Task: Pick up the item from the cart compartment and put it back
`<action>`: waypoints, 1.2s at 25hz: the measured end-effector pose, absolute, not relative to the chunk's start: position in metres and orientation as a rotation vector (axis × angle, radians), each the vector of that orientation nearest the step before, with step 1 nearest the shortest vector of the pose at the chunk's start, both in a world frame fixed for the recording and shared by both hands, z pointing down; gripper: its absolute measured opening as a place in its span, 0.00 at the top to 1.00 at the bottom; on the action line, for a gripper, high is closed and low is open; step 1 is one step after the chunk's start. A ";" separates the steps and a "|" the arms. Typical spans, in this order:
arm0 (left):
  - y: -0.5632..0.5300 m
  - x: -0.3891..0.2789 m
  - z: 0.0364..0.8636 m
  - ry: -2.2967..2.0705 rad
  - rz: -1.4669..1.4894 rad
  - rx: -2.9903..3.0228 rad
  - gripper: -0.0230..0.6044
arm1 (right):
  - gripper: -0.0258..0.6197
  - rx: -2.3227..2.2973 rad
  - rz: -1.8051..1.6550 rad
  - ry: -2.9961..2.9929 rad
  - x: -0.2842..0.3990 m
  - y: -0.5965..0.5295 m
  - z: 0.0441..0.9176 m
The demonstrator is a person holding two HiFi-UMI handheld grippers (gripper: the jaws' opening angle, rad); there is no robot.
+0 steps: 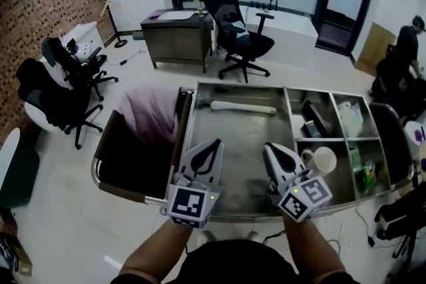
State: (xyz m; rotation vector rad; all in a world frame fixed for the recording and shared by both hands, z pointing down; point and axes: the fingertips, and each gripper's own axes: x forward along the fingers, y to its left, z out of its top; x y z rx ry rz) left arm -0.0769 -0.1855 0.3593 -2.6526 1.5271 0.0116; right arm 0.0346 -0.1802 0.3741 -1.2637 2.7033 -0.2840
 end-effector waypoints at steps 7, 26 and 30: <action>-0.185 -0.072 0.364 1.506 -0.006 -2.692 0.96 | 0.94 -1.305 -0.205 2.718 0.035 -0.176 0.371; -0.185 -0.062 0.371 1.449 -0.071 -2.702 0.96 | 0.94 -1.327 -0.198 2.758 0.031 -0.178 0.375; -0.184 -0.063 0.370 1.449 -0.084 -2.695 0.96 | 0.94 -1.328 -0.199 2.758 0.030 -0.178 0.374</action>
